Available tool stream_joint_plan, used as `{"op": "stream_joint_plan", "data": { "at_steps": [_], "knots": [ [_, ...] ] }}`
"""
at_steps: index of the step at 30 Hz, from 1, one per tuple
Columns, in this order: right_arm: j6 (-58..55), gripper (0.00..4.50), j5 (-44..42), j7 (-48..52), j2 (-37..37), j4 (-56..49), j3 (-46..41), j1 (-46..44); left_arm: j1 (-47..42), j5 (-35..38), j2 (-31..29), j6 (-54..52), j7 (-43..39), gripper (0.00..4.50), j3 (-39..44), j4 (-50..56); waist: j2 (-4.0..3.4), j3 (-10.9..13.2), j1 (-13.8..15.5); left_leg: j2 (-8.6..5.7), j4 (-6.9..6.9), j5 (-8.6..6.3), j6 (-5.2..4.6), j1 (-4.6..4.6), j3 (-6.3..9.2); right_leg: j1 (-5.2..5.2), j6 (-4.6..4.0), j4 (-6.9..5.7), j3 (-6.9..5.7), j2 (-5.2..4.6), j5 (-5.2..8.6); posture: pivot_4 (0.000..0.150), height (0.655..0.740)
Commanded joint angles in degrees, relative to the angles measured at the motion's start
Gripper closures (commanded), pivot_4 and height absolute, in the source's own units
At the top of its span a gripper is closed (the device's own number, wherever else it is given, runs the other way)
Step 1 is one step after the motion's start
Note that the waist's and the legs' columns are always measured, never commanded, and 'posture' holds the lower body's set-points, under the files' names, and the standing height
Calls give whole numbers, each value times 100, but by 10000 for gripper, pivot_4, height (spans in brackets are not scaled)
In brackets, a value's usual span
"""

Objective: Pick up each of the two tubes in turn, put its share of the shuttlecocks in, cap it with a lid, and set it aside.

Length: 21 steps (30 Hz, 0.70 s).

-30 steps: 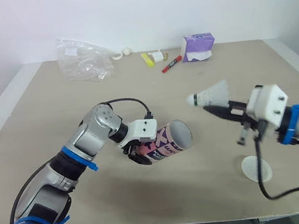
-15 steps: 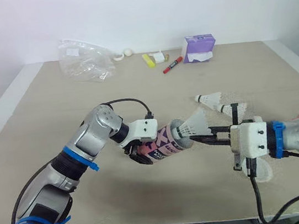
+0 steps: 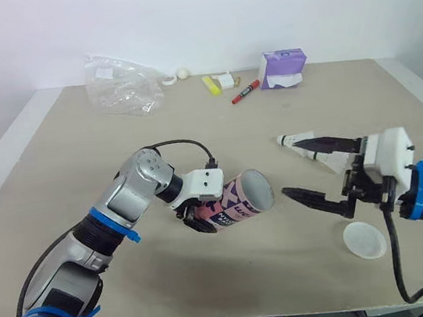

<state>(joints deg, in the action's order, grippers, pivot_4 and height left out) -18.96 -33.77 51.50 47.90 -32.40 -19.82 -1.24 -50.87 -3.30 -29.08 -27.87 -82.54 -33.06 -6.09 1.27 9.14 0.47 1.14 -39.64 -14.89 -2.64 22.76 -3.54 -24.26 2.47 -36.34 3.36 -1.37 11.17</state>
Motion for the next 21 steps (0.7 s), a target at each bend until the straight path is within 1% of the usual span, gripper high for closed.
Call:
{"op": "stream_joint_plan", "data": {
  "at_steps": [1,4,6,9,14,21],
  "knots": [
    [-213,716,203,-495,-247,873,-543,470,105,-206,-66,-73,107,11405,-156,-156,3,-11,-6,0,1,0,0,2,0,2,-1,4,-1,-1,1,1500,7400],
    [-453,716,482,-1006,-351,1299,-398,342,113,-213,-76,-69,110,11405,-156,-151,-8,-18,-22,-1,2,0,0,1,-20,-6,0,4,16,-4,0,1500,7400],
    [-609,716,610,-1476,-549,1565,-331,50,117,-211,-78,-75,115,11405,-154,-142,-7,-17,-24,0,1,0,-1,-2,-17,-4,-1,4,15,-2,-1,1500,7400],
    [-675,716,835,-1906,-813,2006,-203,-357,125,-203,-80,-85,125,11405,-151,-125,-16,-22,-25,0,3,2,-3,-2,-14,-6,-3,3,14,0,-2,1500,7400],
    [-753,716,844,-1973,-1054,2496,-79,-635,144,-204,-76,-105,150,11405,-145,-92,-18,-23,-21,-3,15,2,-3,3,-9,-7,-1,4,15,3,1,1500,7400],
    [-664,716,959,-1974,-1110,3203,-95,-880,179,-201,-90,-171,180,11405,-136,1,-19,-24,-26,-13,19,1,-5,6,-12,-8,6,8,27,0,6,1500,7400]
  ]
}}
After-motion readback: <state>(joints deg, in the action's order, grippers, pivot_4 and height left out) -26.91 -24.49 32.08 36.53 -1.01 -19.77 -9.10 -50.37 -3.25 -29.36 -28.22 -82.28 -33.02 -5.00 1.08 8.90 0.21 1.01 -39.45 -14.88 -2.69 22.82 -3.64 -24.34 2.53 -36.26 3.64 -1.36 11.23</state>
